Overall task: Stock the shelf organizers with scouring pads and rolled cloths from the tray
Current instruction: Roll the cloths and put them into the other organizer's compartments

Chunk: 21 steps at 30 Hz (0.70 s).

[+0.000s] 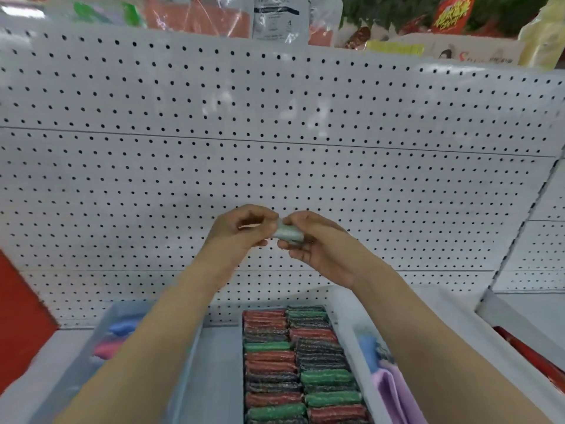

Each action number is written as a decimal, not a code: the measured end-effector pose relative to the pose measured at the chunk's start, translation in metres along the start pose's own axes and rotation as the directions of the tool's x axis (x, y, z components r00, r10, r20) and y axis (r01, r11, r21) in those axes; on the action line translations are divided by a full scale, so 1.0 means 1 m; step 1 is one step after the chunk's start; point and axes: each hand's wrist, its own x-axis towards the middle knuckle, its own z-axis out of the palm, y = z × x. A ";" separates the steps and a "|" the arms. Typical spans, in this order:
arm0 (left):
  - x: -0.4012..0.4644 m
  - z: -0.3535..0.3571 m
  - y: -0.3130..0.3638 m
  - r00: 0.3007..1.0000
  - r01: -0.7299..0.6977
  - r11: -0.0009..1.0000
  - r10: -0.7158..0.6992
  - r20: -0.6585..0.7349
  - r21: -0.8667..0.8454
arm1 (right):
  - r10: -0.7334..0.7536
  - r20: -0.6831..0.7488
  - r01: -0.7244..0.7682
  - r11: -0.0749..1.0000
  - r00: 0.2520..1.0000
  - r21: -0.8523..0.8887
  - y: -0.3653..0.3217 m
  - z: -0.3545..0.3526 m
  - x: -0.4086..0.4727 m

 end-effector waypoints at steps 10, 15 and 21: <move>-0.031 -0.186 -0.061 0.985 0.145 0.953 -0.166 0.055 0.268 | 0.207 -0.107 -0.229 0.775 0.973 -0.589 0.107 0.138 0.086; -0.072 -0.266 -0.128 0.869 0.493 0.779 -0.425 -0.252 0.388 | 0.173 -0.213 -0.273 0.694 0.962 -0.667 0.206 0.175 0.110; -0.110 -0.300 -0.172 0.697 0.704 0.701 -0.652 -0.298 0.111 | 0.098 -0.212 -0.230 0.560 0.972 -0.796 0.284 0.188 0.115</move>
